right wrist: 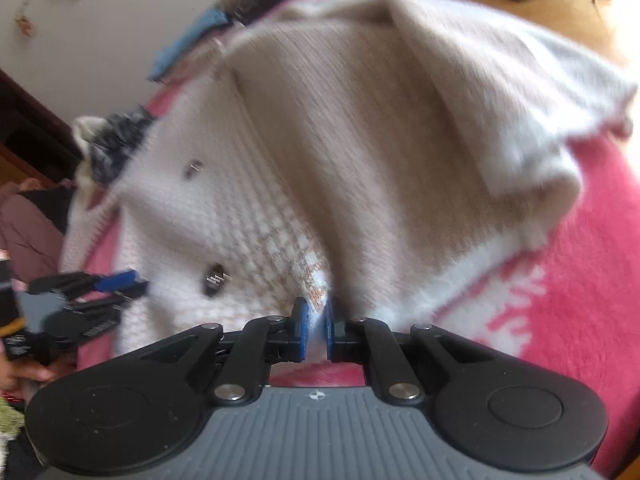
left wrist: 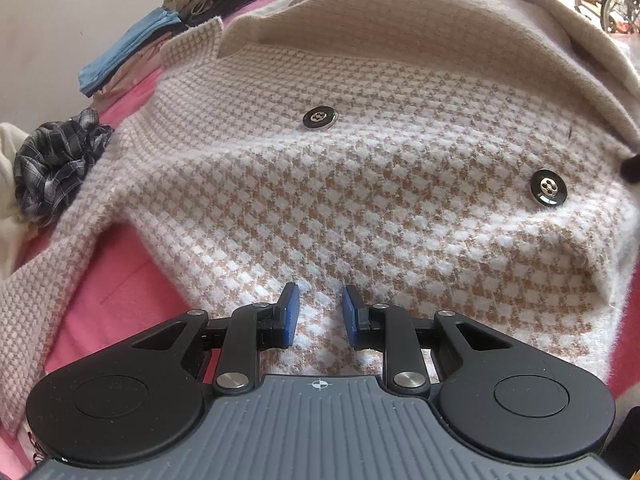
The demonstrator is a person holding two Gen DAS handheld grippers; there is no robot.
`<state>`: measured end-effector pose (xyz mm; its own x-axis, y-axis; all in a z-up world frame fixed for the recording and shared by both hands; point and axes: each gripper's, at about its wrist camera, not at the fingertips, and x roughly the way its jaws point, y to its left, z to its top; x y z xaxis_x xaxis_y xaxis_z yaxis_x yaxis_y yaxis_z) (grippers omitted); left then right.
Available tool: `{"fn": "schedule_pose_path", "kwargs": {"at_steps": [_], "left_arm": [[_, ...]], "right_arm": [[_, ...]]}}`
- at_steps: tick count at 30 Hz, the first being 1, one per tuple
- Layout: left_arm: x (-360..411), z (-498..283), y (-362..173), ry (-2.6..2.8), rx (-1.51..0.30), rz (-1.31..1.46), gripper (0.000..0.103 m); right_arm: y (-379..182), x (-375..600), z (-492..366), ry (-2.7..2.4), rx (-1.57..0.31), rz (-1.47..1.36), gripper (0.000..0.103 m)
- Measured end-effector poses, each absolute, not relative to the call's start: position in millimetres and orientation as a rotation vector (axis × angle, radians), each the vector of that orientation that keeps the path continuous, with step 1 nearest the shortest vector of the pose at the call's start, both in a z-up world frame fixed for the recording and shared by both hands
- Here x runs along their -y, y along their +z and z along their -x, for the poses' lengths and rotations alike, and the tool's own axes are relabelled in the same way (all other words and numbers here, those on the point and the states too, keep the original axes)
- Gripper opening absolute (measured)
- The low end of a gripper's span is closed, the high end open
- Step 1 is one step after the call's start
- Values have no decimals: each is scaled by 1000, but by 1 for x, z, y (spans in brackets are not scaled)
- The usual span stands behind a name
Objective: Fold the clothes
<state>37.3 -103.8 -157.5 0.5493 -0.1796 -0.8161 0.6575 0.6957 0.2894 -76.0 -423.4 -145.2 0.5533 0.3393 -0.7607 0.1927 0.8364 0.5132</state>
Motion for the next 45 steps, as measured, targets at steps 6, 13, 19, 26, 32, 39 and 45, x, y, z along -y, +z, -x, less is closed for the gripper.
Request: {"fn": "schedule_pose_path", "kwargs": {"at_steps": [6, 13, 19, 26, 32, 39, 45], "left_arm": [[106, -17, -138, -609, -841, -642, 24], [132, 28, -146, -865, -842, -857, 26], [134, 32, -157, -910, -886, -924, 26], [129, 28, -157, -927, -937, -894, 26], [126, 25, -155, -923, -974, -851, 26], [114, 6, -125, -941, -1002, -683, 28], [114, -38, -119, -856, -939, -527, 35]], "right_arm": [[-129, 421, 78, 93, -994, -561, 21], [-133, 389, 70, 180, -1015, -363, 21], [-134, 363, 64, 251, -1019, -197, 19], [-84, 340, 60, 341, -861, -93, 21], [-124, 285, 46, 551, -916, 64, 21], [-109, 292, 58, 592, -903, 60, 21], [-93, 314, -23, 473, -861, -81, 30]]}}
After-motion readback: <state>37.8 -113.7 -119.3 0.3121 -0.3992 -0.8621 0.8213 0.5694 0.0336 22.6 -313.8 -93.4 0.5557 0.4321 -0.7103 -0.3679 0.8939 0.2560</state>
